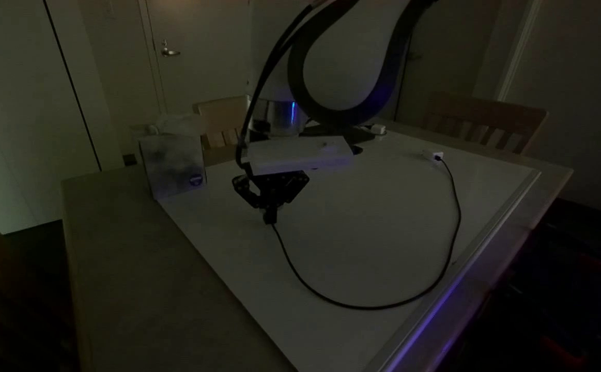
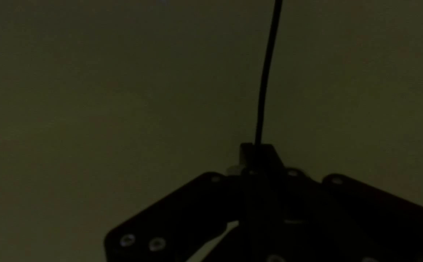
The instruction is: Straighten the cable
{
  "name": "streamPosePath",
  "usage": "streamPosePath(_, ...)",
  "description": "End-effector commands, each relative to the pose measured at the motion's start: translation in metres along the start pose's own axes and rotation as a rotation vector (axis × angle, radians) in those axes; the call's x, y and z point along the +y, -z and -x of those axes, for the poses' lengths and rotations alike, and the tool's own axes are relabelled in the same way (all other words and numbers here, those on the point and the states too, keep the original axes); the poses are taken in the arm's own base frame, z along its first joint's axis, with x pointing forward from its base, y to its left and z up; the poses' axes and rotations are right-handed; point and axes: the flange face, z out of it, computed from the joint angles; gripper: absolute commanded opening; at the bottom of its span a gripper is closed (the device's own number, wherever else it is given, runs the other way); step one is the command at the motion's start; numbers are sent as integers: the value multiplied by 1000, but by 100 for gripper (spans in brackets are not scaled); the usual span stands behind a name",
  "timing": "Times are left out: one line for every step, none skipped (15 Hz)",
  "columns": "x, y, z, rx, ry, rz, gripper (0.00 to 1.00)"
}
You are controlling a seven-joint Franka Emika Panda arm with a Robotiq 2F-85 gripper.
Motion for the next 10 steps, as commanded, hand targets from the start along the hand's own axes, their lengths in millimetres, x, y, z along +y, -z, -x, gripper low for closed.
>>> streamPosePath(-4, 2, -2, 4, 50, -5, 6)
streamPosePath(-7, 2, -5, 9, 84, -9, 6)
streamPosePath(-9, 1, -7, 11, 100, -11, 6)
streamPosePath(-10, -1, -8, 11, 108, -11, 6)
streamPosePath(-10, -2, -8, 11, 112, -11, 6)
streamPosePath(-10, -3, -8, 10, 114, -11, 6)
streamPosePath(-10, -3, -8, 10, 115, -11, 6)
streamPosePath(-10, -3, -8, 11, 115, -11, 6)
streamPosePath(-10, -2, -8, 11, 115, -11, 6)
streamPosePath(-10, -2, -8, 11, 115, -11, 2)
